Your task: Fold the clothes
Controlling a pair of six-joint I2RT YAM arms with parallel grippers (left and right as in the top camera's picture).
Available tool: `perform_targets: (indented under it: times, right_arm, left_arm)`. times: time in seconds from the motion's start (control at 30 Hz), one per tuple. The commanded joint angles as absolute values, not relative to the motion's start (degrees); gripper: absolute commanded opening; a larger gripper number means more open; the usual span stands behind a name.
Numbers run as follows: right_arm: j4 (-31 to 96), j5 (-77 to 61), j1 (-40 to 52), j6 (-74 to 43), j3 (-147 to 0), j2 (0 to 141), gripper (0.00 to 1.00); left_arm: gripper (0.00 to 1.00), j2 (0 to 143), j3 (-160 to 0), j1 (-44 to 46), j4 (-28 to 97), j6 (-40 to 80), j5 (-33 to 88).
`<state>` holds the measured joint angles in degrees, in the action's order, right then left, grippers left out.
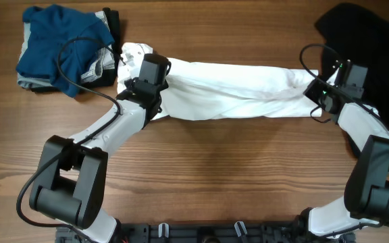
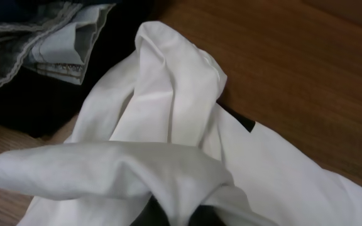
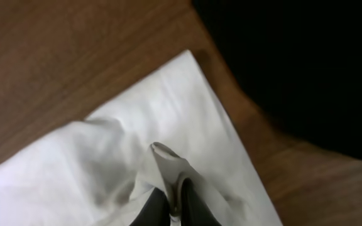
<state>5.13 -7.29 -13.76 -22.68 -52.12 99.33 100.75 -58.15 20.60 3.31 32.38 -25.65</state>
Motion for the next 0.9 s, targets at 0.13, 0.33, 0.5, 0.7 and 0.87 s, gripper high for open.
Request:
perform_targets:
  times: [0.13, 0.33, 0.5, 0.7, 0.87]
  right_arm:
    - [3.33, -7.35, -12.91, -22.04, -53.04, 100.95, 0.72]
    - [8.21, -7.94, -13.45, -13.34, -53.71, 100.82, 1.0]
    - [11.03, -5.89, -13.58, -1.85, -53.74, 101.16, 1.0]
    - [11.27, -4.32, -13.56, 1.54, -53.74, 105.16, 0.89]
    - [10.63, -4.29, -13.56, 1.48, -53.74, 108.18, 0.83]
  left_arm:
    - [0.98, 101.43, -58.52, 18.72, 0.73, 31.7, -26.46]
    - [1.0, 99.9, -58.52, 18.72, 4.64, 31.66, -26.44]
    - [1.0, 97.17, -58.52, 18.72, 13.06, 31.68, -26.44]
    - [1.0, 97.27, -58.5, 18.72, 17.67, 31.7, -26.44]
    - [1.0, 97.3, -58.5, 18.72, 17.69, 31.7, -26.44]
